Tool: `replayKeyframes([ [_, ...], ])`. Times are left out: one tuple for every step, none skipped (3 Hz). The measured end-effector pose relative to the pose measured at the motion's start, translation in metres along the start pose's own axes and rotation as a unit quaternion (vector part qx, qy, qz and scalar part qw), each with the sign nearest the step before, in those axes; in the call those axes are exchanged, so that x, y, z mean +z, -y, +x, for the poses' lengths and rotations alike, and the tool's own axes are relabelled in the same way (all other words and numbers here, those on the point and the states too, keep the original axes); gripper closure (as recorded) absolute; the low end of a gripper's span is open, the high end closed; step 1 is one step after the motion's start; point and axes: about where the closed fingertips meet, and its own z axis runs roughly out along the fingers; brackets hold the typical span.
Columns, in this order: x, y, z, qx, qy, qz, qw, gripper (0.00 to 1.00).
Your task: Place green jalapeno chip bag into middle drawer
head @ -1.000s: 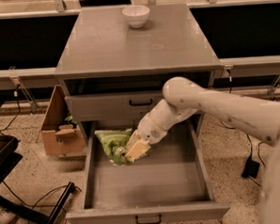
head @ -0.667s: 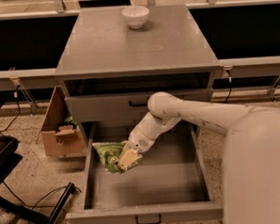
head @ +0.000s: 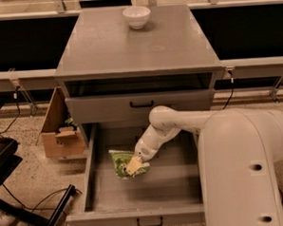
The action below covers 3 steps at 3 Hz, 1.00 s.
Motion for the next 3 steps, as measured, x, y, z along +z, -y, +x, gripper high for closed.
replayKeyframes([
  [0.005,0.001,0.034,0.06,0.008,0.032,0.9976,1.0],
  [0.017,-0.006,0.048,0.071,0.002,0.029,0.997,0.84],
  [0.017,-0.006,0.048,0.071,0.002,0.029,0.9971,0.61],
])
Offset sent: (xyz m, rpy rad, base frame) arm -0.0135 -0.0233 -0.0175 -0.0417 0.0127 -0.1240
